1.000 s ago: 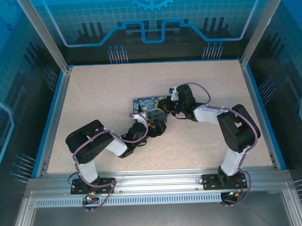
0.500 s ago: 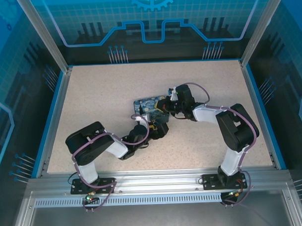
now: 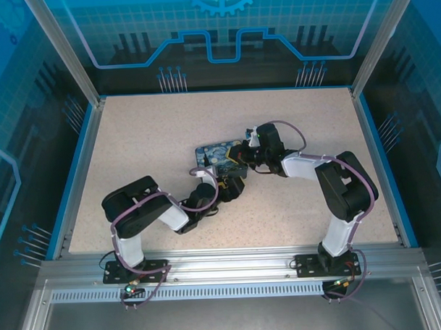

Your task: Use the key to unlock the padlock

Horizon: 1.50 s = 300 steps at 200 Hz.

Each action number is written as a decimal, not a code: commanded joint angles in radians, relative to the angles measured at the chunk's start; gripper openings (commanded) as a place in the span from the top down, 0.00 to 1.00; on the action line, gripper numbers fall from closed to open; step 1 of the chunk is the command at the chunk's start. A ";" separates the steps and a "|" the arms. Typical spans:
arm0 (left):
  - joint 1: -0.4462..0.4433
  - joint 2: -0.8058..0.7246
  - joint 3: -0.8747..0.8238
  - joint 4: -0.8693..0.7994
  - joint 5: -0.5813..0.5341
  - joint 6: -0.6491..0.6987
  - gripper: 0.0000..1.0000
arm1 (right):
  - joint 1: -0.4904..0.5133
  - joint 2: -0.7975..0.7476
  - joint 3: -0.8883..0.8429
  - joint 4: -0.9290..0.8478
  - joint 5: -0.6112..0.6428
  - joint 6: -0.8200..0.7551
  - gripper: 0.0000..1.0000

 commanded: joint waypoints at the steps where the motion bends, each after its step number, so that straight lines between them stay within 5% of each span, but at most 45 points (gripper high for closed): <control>1: -0.010 0.038 0.009 -0.087 -0.092 -0.058 0.15 | 0.015 0.019 0.018 -0.019 0.005 0.001 1.00; 83: -0.065 -0.017 0.105 -0.446 -0.263 -0.084 0.40 | 0.017 0.019 0.016 -0.014 0.007 0.006 1.00; 205: -0.067 0.040 0.150 -0.447 -0.264 -0.073 0.70 | 0.019 0.030 0.016 -0.011 0.006 0.011 1.00; 264: -0.057 0.028 0.152 -0.438 -0.235 -0.048 0.99 | 0.018 0.035 0.024 -0.011 0.002 0.011 1.00; 300: -0.046 -0.033 0.148 -0.483 -0.172 -0.022 1.00 | 0.016 0.024 0.037 -0.013 -0.004 0.012 1.00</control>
